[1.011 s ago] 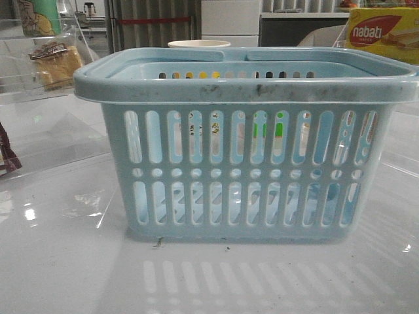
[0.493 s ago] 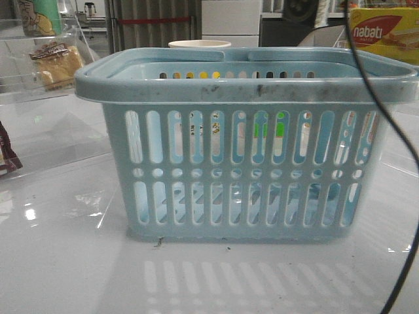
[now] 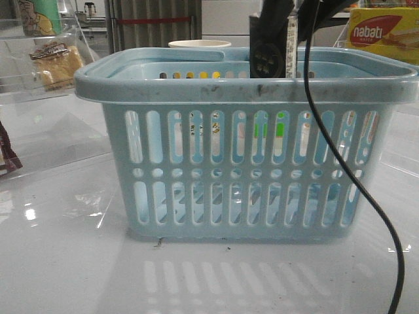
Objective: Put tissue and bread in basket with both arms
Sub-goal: 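Open the right gripper to drop the tissue pack into the basket, then reach the left gripper toward the bagged bread on the upper shelf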
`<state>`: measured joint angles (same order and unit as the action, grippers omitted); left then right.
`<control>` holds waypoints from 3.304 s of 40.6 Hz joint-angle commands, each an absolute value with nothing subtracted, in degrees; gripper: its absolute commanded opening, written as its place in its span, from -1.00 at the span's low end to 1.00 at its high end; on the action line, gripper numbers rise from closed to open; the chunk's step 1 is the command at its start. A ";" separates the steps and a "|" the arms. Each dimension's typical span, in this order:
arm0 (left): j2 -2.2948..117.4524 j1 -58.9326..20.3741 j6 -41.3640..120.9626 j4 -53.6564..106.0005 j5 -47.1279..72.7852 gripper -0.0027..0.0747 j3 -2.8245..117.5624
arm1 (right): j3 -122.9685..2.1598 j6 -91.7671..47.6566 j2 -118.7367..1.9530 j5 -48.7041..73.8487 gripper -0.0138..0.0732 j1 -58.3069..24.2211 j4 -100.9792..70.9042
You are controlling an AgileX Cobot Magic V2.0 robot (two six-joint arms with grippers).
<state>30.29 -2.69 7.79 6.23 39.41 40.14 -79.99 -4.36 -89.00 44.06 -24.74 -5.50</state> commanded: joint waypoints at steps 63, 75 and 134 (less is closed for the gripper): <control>30.84 -2.35 7.69 6.61 34.85 0.24 41.90 | -46.81 -11.15 -38.72 44.02 0.64 -26.50 -5.08; 30.84 -2.35 7.69 6.61 34.85 0.24 41.90 | -46.81 -11.09 -38.72 44.02 0.64 -26.50 -5.08; 97.67 -2.35 7.69 10.37 15.49 0.73 81.45 | -46.81 -11.09 -38.72 44.02 0.64 -26.50 -5.08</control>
<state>96.98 -2.69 7.79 9.91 20.04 76.86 -45.22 -10.65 -38.84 47.70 -26.49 -5.40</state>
